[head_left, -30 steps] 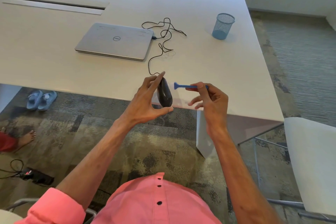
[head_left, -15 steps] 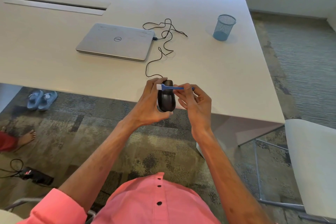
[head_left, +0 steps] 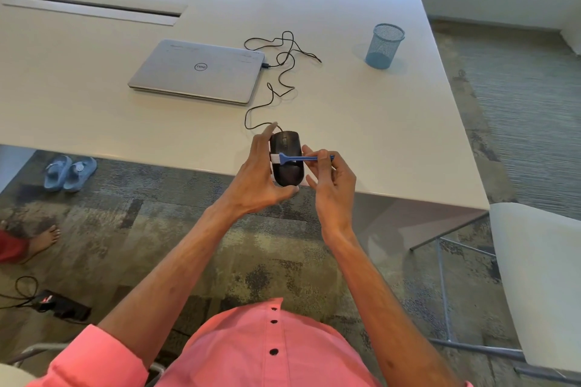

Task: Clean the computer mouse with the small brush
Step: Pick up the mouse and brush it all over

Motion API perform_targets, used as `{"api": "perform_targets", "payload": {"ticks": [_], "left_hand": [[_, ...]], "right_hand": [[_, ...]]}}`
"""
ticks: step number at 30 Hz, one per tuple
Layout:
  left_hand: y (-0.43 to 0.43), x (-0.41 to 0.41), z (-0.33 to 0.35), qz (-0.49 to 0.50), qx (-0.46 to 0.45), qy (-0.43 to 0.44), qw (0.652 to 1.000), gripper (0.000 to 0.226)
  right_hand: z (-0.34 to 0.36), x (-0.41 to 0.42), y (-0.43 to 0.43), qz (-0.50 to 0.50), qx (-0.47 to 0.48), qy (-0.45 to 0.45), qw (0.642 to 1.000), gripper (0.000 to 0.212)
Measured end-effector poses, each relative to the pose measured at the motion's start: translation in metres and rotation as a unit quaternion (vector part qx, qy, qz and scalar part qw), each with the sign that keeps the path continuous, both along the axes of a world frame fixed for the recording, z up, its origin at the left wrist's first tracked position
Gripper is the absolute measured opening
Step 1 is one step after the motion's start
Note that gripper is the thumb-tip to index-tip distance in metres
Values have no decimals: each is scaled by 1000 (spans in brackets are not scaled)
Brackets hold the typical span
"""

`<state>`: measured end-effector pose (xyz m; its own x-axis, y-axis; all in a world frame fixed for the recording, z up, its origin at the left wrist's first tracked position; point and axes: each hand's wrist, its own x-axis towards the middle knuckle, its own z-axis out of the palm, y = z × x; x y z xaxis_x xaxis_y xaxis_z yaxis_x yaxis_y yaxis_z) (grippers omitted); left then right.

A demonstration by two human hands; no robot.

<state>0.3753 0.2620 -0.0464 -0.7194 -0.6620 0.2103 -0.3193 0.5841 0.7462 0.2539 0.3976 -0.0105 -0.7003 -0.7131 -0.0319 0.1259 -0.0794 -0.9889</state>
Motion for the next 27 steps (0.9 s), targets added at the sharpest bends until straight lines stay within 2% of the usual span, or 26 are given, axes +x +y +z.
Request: {"api": "perform_targets", "payload": {"ticks": [4,12,17,21,27], "left_hand": [[5,-1,-2,2,2,6,1000,116],[9,9,-1,5,26,39,999,132],[10,4,1,-25,14,42,999,128],[4,3,0,-56,36,28,997,135],[-1,3,0,-71,44,21,996,131]], "right_hand": [[-5,-2,1,-4,5,-7,1000,30],[-13,-5,4,3,21,-68,997,30],[-17,-8,3,-2,23,-141,990,34],[-16,-12,5,-1,16,-151,988,32],[-15,-18,5,-3,15,-162,987,33]]}}
